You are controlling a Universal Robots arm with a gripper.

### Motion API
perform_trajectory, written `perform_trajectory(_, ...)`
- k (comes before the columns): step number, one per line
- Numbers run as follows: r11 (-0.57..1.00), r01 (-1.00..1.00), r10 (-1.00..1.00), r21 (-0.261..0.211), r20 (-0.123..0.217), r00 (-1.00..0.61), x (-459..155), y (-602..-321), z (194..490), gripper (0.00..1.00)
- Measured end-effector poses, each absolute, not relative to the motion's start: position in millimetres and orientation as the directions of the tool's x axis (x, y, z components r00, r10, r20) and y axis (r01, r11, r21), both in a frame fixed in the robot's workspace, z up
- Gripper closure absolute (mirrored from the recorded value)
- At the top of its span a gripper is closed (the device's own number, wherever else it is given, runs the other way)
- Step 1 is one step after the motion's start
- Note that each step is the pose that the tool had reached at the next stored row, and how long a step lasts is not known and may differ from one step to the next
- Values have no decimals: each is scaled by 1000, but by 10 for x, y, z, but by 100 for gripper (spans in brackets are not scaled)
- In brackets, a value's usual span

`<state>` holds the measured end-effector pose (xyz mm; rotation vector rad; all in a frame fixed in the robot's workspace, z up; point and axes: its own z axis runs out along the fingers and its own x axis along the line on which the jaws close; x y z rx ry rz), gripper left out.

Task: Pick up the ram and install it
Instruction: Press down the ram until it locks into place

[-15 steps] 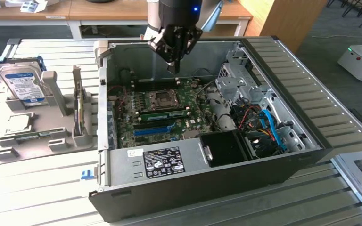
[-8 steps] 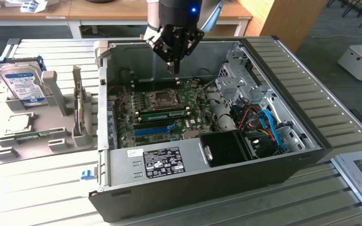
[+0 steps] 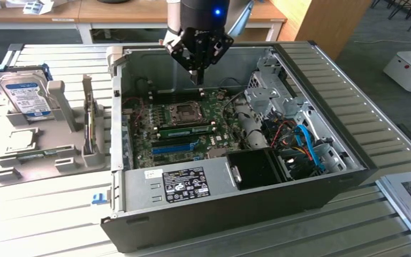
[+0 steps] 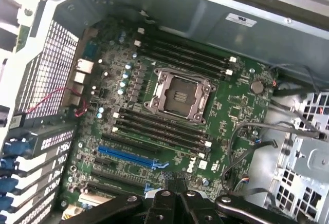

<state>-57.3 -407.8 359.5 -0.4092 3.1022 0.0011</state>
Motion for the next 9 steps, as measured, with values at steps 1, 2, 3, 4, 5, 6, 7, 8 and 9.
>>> perform_trajectory(1, 968, -251, -251, -1, -13, -968, -573, -4078, 3595, 90)
perform_trajectory(2, 970, -242, -242, -1, -13, -970, -573, -4078, 3595, 90)
perform_trajectory(3, 973, -231, -231, -1, -13, -973, -573, -4078, 3594, 90)
perform_trajectory(4, 975, -222, -222, -1, -13, -975, -573, -4078, 3594, 90)
perform_trajectory(5, 977, -213, -213, -1, -13, -977, -573, -4078, 3594, 90)
perform_trajectory(6, 979, -203, -203, -1, -13, -979, -573, -4078, 3594, 90)
perform_trajectory(7, 981, -193, -193, -1, -13, -981, -573, -4078, 3594, 90)
perform_trajectory(8, 983, -182, -182, -1, -12, -983, -573, -4078, 3594, 90)
perform_trajectory(9, 985, -170, -170, -1, -13, -985, -573, -4078, 3593, 90)
